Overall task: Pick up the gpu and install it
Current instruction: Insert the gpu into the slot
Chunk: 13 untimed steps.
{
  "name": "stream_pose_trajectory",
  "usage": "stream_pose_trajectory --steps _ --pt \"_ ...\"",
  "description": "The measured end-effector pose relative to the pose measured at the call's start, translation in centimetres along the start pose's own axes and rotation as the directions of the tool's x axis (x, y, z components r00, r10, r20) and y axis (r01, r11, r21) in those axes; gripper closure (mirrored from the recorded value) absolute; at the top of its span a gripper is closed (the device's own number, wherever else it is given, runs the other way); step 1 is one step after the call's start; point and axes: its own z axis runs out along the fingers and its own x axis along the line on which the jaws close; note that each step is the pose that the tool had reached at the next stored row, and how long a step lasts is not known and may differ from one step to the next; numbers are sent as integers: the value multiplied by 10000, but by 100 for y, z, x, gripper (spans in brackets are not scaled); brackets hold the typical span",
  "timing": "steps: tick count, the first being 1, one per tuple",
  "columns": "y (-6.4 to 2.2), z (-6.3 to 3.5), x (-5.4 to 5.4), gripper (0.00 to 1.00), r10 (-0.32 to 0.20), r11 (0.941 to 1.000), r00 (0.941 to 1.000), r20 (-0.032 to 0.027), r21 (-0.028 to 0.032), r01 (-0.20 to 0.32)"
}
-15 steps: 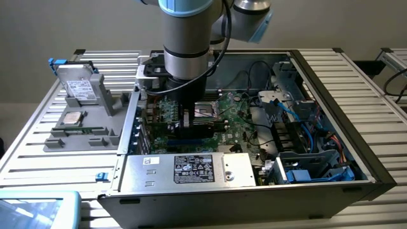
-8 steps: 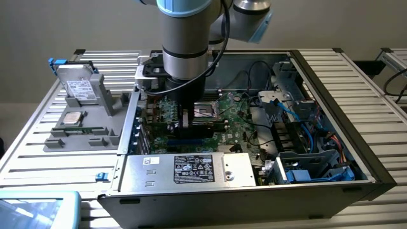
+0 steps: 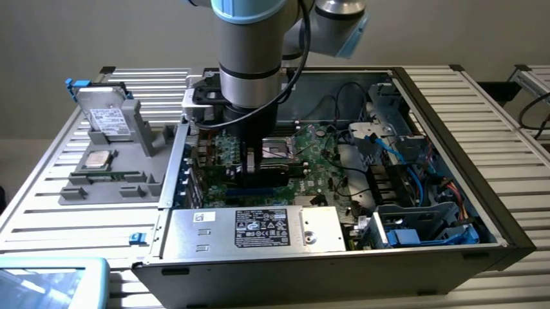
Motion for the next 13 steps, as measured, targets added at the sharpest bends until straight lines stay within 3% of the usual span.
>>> stream_pose_trajectory --steps 13 --pt "-2 4 15 72 41 10000 9998 175 -37 -41"
